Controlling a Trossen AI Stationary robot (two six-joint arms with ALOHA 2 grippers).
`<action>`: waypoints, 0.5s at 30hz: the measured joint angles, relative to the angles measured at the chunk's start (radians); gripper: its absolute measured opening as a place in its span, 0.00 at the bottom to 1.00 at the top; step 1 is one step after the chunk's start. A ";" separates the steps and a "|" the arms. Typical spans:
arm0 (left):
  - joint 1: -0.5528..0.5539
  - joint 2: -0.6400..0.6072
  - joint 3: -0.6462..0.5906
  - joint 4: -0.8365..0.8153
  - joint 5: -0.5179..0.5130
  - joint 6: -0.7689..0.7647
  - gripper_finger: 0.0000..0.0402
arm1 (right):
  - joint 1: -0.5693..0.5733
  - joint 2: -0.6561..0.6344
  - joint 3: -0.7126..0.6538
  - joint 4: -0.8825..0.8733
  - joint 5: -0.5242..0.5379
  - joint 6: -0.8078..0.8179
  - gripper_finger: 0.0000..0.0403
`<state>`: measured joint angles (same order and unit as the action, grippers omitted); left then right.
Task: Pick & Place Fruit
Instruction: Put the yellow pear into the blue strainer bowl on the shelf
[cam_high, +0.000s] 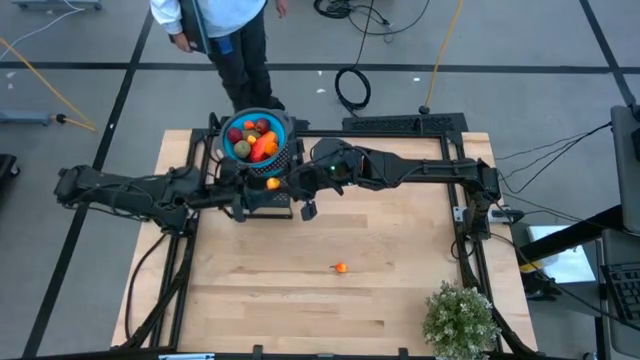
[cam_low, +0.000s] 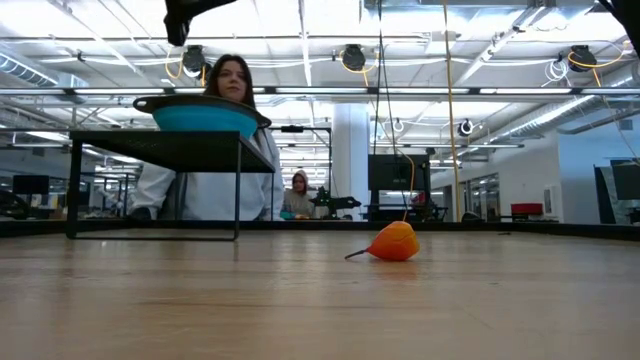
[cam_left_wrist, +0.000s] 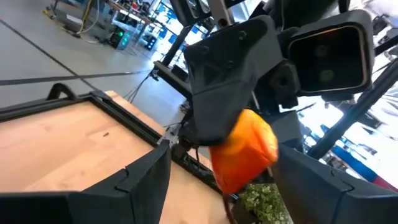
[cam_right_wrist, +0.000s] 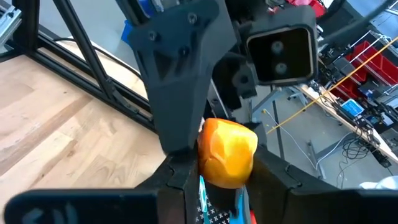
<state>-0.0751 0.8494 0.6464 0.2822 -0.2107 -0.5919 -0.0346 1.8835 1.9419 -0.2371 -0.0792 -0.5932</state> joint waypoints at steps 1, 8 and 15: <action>0.007 0.005 0.000 0.007 0.016 0.001 0.68 | 0.002 0.000 0.000 0.000 0.000 0.003 0.24; 0.039 0.003 0.000 0.034 0.081 0.008 0.68 | 0.004 0.000 0.000 -0.023 0.001 0.006 0.24; 0.039 -0.004 0.000 0.030 0.093 0.016 0.67 | 0.004 0.000 0.000 -0.025 0.001 0.027 0.24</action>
<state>-0.0357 0.8450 0.6460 0.3125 -0.1174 -0.5756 -0.0307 1.8832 1.9415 -0.2623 -0.0780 -0.5659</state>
